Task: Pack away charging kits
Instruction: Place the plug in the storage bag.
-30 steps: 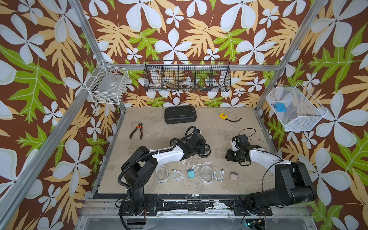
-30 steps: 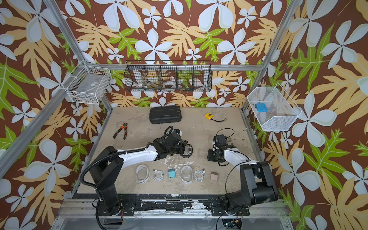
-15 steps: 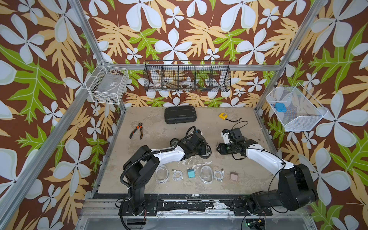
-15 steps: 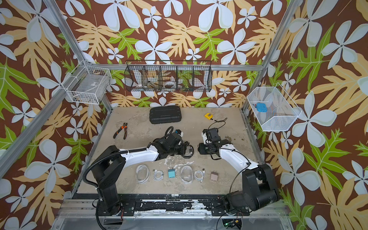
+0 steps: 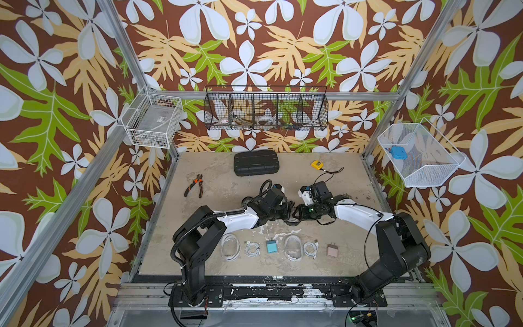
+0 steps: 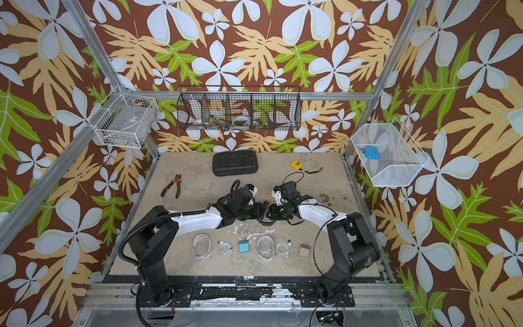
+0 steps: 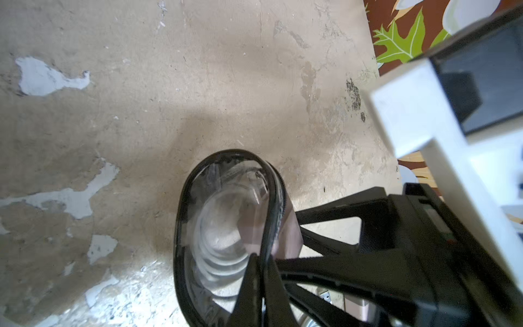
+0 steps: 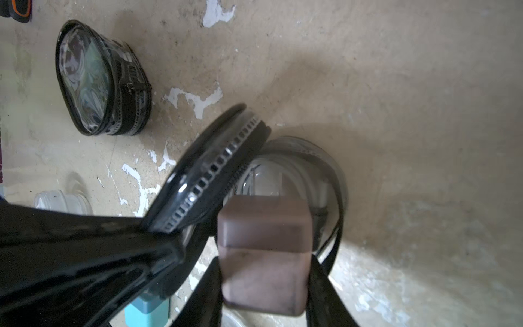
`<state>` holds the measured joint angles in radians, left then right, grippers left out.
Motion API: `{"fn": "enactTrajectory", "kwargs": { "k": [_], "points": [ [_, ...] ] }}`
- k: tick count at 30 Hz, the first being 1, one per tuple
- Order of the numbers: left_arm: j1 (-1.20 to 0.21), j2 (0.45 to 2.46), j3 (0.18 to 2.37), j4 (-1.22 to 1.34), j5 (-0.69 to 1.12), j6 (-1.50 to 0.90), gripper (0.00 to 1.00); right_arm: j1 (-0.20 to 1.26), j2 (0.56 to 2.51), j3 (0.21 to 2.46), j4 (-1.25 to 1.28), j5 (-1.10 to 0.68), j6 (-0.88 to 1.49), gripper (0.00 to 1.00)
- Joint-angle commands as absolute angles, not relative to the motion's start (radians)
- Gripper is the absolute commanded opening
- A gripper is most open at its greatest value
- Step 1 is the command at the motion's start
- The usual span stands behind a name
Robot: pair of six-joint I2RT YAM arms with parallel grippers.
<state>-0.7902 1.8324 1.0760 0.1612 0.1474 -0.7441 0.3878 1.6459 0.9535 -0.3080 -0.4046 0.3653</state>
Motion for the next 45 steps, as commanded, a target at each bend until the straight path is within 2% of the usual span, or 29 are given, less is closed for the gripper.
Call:
{"fn": "enactTrajectory", "kwargs": {
  "k": [1, 6, 12, 16, 21, 25, 28, 29, 31, 32, 36, 43, 45],
  "points": [
    [-0.79, 1.824, 1.064, 0.217, 0.184, -0.76, 0.0, 0.397, 1.67, 0.977, -0.286, -0.434, 0.351, 0.36],
    [-0.79, 1.825, 1.053, 0.253, 0.194, -0.773, 0.0, 0.426, 1.726, 1.006, -0.309, -0.426, 0.345, 0.4],
    [-0.79, 1.821, 1.059, 0.233, 0.176, -0.758, 0.0, 0.431, 1.704, 0.998, -0.294, -0.402, 0.37, 0.6],
    [-0.789, 1.825, 1.064, 0.221, 0.178, -0.749, 0.0, 0.431, 1.667, 0.996, -0.296, -0.4, 0.374, 0.65],
    [-0.79, 1.833, 1.07, 0.201, 0.196, -0.737, 0.02, 0.43, 1.562, 0.987, -0.358, -0.33, 0.355, 0.64],
    [-0.789, 1.828, 1.08, 0.171, 0.22, -0.704, 0.2, 0.403, 1.47, 0.939, -0.422, -0.251, 0.315, 0.59],
    [-0.786, 1.8, 1.071, 0.153, 0.197, -0.684, 0.38, 0.351, 1.407, 0.906, -0.42, -0.293, 0.314, 0.51],
    [-0.782, 1.791, 1.069, 0.141, 0.183, -0.682, 0.41, 0.344, 1.393, 0.9, -0.41, -0.312, 0.314, 0.5],
    [-0.768, 1.77, 1.051, 0.13, 0.144, -0.683, 0.53, 0.339, 1.386, 0.901, -0.387, -0.372, 0.326, 0.51],
    [-0.761, 1.765, 1.045, 0.13, 0.14, -0.678, 0.55, 0.341, 1.393, 0.906, -0.377, -0.394, 0.334, 0.51],
    [-0.742, 1.767, 1.048, 0.118, 0.168, -0.642, 0.54, 0.341, 1.474, 0.948, -0.347, -0.444, 0.35, 0.48],
    [-0.742, 1.801, 1.048, 0.135, 0.23, -0.626, 0.43, 0.34, 1.626, 1.012, -0.353, -0.446, 0.326, 0.39],
    [-0.742, 1.802, 1.044, 0.137, 0.229, -0.623, 0.42, 0.339, 1.64, 1.01, -0.356, -0.447, 0.325, 0.36]
  ]
}}
